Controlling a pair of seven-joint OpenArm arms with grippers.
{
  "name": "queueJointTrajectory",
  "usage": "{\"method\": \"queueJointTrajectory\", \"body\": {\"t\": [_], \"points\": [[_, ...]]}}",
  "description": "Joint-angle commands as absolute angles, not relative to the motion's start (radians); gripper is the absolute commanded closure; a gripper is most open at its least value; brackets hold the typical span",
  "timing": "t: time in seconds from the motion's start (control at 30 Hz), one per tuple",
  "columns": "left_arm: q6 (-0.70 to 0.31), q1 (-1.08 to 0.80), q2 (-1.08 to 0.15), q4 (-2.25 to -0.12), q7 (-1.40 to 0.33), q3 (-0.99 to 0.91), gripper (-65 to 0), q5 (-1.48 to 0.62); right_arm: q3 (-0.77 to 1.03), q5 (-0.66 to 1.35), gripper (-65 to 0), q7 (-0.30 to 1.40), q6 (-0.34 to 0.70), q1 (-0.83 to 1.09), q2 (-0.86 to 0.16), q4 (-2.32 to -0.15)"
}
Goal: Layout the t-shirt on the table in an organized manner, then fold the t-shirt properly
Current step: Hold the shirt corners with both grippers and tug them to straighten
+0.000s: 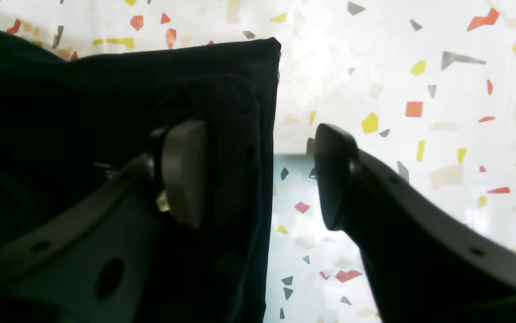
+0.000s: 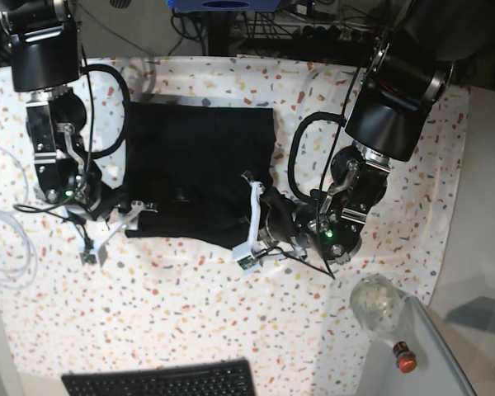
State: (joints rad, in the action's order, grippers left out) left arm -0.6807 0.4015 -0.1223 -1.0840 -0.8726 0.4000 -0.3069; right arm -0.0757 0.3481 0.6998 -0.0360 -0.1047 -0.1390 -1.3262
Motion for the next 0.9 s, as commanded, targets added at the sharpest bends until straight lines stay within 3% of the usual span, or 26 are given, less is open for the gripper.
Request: {"method": "queueJointTrajectory", "body": {"t": [0.0, 0.13, 0.17, 0.87], "points": [[-0.680, 0.430, -0.120, -1.101, -0.860, 0.395, 0.0, -0.317, -0.073, 0.354, -26.4, 0.684, -0.033, -0.128, -0.142, -1.342], [-0.680, 0.430, -0.122, -1.101, -0.860, 0.395, 0.0, -0.317, -0.067, 0.355, -1.2, 0.685, -0.033, -0.128, -0.127, -1.342], [-0.680, 0.430, -0.122, -1.101, -0.860, 0.395, 0.0, -0.317, -0.064, 0.355, 0.0, 0.685, -0.033, -0.128, -0.125, -1.342], [-0.679, 0.460, -0.094, -1.101, -0.855, 0.394, 0.0, -0.317, 0.044, 0.354, 0.0, 0.679, -0.039, -0.064, -0.130, -1.376]]}}
